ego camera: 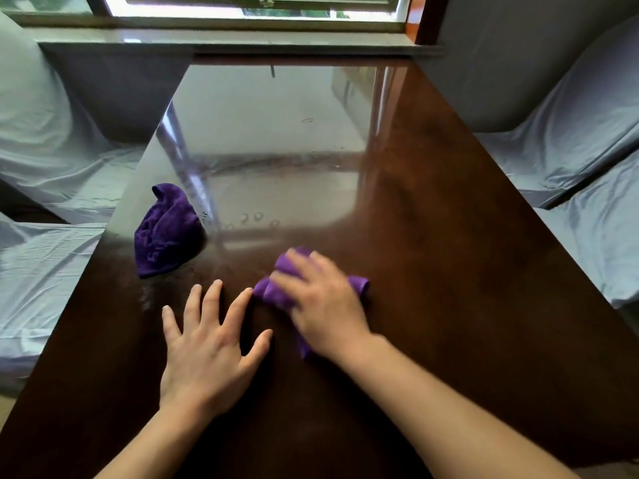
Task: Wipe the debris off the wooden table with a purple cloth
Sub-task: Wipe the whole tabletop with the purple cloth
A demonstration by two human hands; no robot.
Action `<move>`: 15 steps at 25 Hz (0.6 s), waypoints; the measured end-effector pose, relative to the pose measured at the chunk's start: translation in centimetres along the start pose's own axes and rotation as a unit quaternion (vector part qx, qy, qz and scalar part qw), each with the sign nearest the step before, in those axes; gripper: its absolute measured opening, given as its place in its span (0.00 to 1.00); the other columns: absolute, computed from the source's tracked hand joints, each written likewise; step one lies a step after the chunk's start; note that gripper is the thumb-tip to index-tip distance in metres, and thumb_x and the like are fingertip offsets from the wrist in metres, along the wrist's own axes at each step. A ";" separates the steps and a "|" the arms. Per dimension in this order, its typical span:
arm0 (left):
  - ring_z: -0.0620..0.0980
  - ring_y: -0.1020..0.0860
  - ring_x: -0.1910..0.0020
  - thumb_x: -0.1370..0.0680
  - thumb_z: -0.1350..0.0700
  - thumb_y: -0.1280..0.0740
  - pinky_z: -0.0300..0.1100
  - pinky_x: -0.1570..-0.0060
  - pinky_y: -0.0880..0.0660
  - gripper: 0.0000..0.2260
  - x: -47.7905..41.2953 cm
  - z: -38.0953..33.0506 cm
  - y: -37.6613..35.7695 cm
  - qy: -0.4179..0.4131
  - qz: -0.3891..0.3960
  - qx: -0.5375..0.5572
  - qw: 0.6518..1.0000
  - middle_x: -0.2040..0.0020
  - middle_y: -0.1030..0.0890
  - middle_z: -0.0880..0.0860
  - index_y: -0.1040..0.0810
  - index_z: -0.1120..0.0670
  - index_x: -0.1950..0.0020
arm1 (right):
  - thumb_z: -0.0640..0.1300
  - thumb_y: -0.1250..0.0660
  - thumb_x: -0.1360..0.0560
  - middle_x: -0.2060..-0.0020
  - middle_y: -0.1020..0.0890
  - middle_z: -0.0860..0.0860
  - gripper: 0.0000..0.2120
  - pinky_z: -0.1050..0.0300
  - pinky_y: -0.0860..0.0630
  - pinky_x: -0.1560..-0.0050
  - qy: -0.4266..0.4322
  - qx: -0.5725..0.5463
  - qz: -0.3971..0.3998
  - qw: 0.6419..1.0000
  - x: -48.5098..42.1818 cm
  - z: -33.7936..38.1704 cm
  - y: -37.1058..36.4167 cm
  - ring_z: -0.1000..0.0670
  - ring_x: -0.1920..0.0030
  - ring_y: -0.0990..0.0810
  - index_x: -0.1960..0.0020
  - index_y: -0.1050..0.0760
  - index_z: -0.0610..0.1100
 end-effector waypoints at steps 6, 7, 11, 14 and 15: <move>0.58 0.51 0.22 0.29 0.29 0.53 0.66 0.28 0.54 0.34 0.0 0.1 -0.2 0.000 0.004 -0.003 1.000 0.22 0.42 0.56 0.42 0.40 0.25 | 0.39 0.27 0.29 0.31 0.24 0.44 0.23 0.46 0.31 0.30 -0.116 0.037 -0.057 0.991 7.6 -12.2 6.1 0.37 0.33 0.25 0.35 0.22 0.47; 0.58 0.51 0.22 0.29 0.28 0.53 0.66 0.28 0.54 0.34 0.0 0.2 -0.2 -0.001 0.000 0.001 1.000 0.22 0.41 0.56 0.42 0.40 0.25 | 0.40 0.28 0.27 0.30 0.25 0.43 0.21 0.45 0.31 0.32 -0.196 0.052 -0.081 0.976 8.6 -15.6 7.8 0.35 0.34 0.26 0.34 0.22 0.46; 0.59 0.52 0.22 0.29 0.28 0.53 0.67 0.28 0.55 0.35 0.0 0.1 -0.3 -0.004 0.000 0.006 1.000 0.22 0.42 0.57 0.42 0.41 0.25 | 0.43 0.30 0.24 0.29 0.27 0.39 0.20 0.41 0.32 0.31 -0.325 0.066 -0.104 0.938 10.8 -17.4 9.1 0.33 0.32 0.30 0.33 0.23 0.43; 0.59 0.52 0.22 0.29 0.28 0.54 0.68 0.28 0.55 0.35 -0.1 -0.1 -0.2 -0.001 0.001 0.003 1.000 0.22 0.42 0.58 0.43 0.41 0.25 | 0.41 0.27 0.27 0.31 0.25 0.40 0.20 0.42 0.32 0.30 -0.258 0.063 -0.113 0.957 12.1 -10.7 6.0 0.34 0.35 0.27 0.36 0.21 0.45; 0.59 0.52 0.22 0.29 0.28 0.54 0.67 0.28 0.55 0.35 0.0 -0.1 -0.2 -0.001 0.002 0.005 1.000 0.22 0.42 0.58 0.42 0.41 0.25 | 0.42 0.28 0.28 0.30 0.25 0.42 0.21 0.43 0.33 0.30 -0.207 0.061 -0.104 0.971 12.8 -7.7 4.5 0.36 0.33 0.28 0.35 0.22 0.48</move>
Point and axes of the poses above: each hand's wrist, its own x-axis away from the middle knuckle, its own y-axis out of the back of the hand, z = x × y, the point moved 3 cm from there along -x, towards the middle knuckle
